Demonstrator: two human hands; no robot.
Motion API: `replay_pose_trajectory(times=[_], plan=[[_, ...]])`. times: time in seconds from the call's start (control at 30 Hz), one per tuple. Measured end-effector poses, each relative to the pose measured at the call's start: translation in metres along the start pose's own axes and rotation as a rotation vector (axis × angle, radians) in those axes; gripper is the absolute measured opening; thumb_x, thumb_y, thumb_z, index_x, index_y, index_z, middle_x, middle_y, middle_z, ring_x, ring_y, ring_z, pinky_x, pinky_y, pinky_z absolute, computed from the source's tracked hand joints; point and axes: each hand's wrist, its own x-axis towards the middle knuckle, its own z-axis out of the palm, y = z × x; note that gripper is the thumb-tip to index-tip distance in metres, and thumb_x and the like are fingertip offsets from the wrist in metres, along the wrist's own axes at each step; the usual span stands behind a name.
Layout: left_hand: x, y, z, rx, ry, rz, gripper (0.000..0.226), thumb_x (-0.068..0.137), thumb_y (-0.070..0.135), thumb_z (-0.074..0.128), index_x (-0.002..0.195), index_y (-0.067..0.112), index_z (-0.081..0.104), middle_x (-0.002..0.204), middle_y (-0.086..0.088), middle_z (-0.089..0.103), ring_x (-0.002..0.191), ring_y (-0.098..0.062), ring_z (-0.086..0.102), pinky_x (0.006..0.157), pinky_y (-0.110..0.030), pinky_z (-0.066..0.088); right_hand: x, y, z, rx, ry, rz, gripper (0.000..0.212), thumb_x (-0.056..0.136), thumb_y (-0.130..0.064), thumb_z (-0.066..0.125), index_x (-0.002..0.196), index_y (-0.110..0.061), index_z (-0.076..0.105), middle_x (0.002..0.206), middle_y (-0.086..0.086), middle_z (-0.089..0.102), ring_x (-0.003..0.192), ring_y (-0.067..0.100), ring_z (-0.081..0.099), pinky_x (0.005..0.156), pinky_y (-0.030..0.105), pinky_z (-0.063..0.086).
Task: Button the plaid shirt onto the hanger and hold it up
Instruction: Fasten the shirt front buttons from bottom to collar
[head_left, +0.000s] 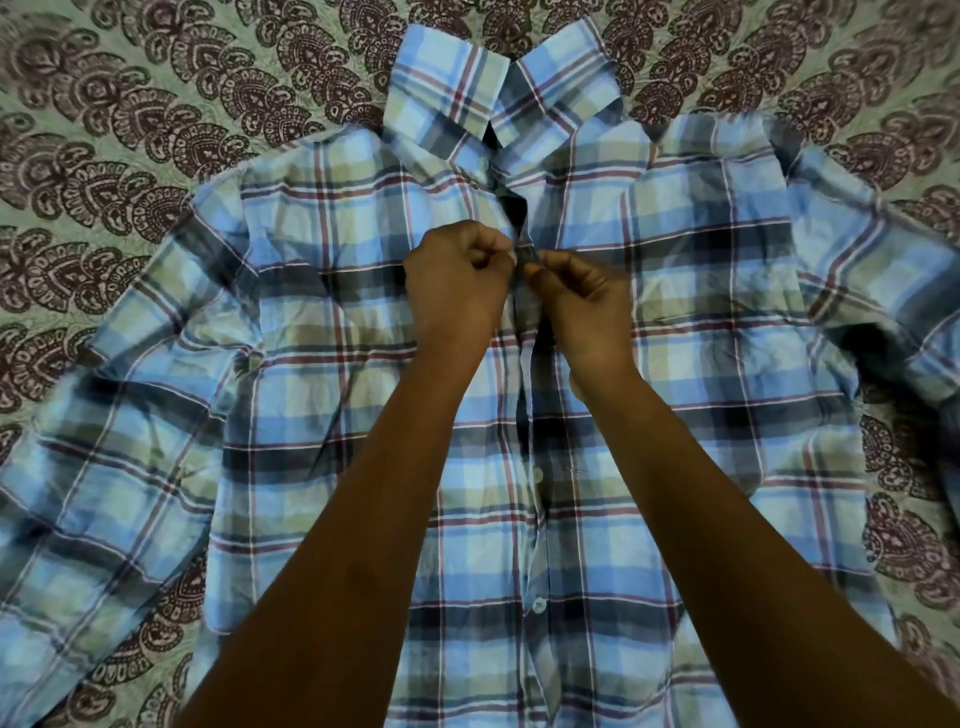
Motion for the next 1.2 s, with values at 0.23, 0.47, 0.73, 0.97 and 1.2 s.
replay_pose_trajectory(times=[0.23, 0.47, 0.73, 0.97, 1.2], plan=[[0.001, -0.003, -0.001, -0.144, -0.034, -0.107, 0.013, 0.081, 0.003, 0.062, 0.076, 0.015, 0.064, 0.081, -0.012, 0.070, 0.076, -0.024, 0.067, 0.081, -0.043, 0.057, 0.000, 0.007, 0.003, -0.203, 0.008, -0.140, 0.017, 0.088, -0.011, 0.057, 0.097, -0.003, 0.069, 0.096, 0.009, 0.070, 0.090, 0.022, 0.065, 0.087, 0.038, 0.053], [0.004, -0.001, -0.002, -0.109, -0.034, -0.112, 0.017, 0.078, -0.005, 0.057, 0.085, 0.005, 0.068, 0.084, -0.016, 0.071, 0.076, -0.024, 0.067, 0.079, -0.037, 0.057, 0.004, -0.002, 0.001, -0.148, -0.073, -0.027, 0.030, 0.093, -0.022, 0.053, 0.069, -0.012, 0.068, 0.070, 0.014, 0.067, 0.072, 0.026, 0.064, 0.075, 0.040, 0.053], [0.002, 0.001, -0.004, -0.229, -0.117, -0.140, 0.012, 0.080, -0.002, 0.063, 0.082, 0.009, 0.065, 0.073, -0.004, 0.065, 0.070, -0.016, 0.065, 0.073, -0.027, 0.057, 0.002, 0.001, -0.001, 0.034, -0.033, 0.000, 0.006, 0.086, -0.004, 0.060, 0.086, -0.007, 0.065, 0.084, 0.005, 0.066, 0.080, 0.011, 0.063, 0.079, 0.019, 0.052], [0.006, -0.004, -0.008, -0.298, -0.217, -0.175, 0.018, 0.084, -0.005, 0.056, 0.081, 0.012, 0.060, 0.071, -0.003, 0.061, 0.063, -0.010, 0.058, 0.056, -0.013, 0.050, 0.003, 0.004, 0.002, 0.030, -0.004, -0.031, 0.011, 0.081, 0.000, 0.065, 0.085, -0.010, 0.067, 0.082, -0.004, 0.066, 0.078, 0.005, 0.064, 0.082, 0.020, 0.053], [0.007, -0.008, -0.004, -0.237, -0.153, -0.154, 0.015, 0.081, -0.006, 0.058, 0.090, 0.002, 0.065, 0.082, -0.011, 0.068, 0.074, -0.017, 0.065, 0.069, -0.024, 0.057, 0.002, 0.010, 0.005, -0.134, 0.035, -0.155, 0.013, 0.081, -0.003, 0.066, 0.094, -0.006, 0.069, 0.086, -0.001, 0.067, 0.079, 0.007, 0.064, 0.081, 0.023, 0.053]])
